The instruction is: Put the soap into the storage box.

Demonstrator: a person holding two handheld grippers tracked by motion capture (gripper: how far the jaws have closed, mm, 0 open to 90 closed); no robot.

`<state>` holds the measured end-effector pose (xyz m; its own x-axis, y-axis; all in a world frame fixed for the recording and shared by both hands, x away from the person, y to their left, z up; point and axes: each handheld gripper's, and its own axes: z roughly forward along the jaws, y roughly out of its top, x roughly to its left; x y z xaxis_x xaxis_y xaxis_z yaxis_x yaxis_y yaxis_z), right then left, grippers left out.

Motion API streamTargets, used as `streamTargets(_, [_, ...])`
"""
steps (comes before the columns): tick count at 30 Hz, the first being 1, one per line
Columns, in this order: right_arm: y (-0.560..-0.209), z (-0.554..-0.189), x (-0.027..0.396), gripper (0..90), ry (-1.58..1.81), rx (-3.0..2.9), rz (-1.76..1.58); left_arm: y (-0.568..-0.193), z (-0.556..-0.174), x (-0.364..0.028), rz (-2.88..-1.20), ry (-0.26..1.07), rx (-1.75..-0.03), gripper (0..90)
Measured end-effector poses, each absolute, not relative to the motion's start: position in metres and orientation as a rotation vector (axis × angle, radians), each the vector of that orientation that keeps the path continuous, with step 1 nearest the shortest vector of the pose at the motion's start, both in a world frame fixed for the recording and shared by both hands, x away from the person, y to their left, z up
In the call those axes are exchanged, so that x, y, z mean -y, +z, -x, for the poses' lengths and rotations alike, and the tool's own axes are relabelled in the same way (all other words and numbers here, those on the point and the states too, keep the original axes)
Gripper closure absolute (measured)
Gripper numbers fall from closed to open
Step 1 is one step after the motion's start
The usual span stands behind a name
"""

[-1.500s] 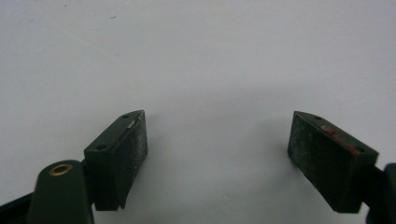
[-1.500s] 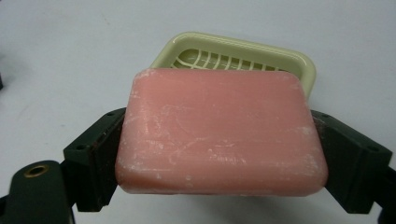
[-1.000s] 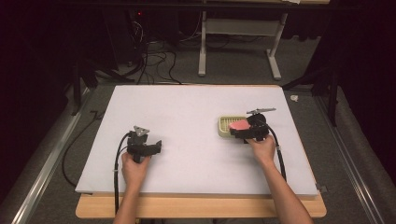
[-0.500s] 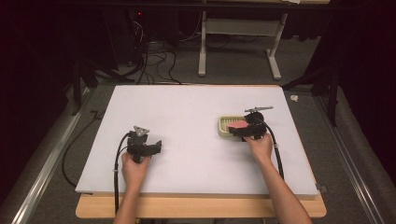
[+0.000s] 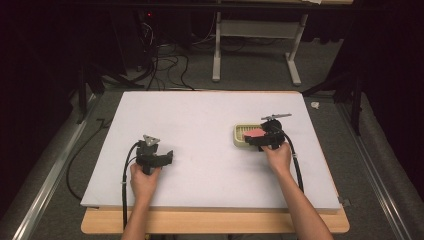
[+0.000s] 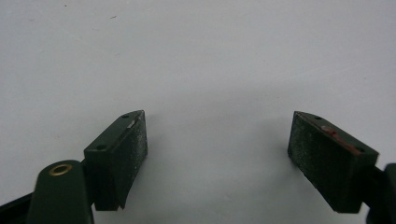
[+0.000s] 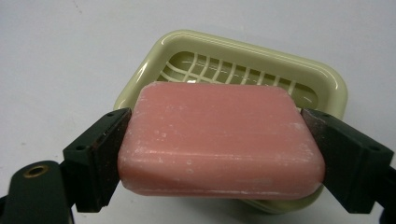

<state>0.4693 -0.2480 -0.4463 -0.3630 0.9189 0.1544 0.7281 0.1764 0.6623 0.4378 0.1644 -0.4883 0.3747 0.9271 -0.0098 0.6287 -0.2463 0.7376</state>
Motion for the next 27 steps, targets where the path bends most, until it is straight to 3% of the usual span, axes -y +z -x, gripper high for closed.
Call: streamTargets(27, [-0.437,-0.456,0.263,12.1,1.023,-2.121,-1.521,-0.488,-0.438,-0.164,-1.975,0.577,-1.339,20.5])
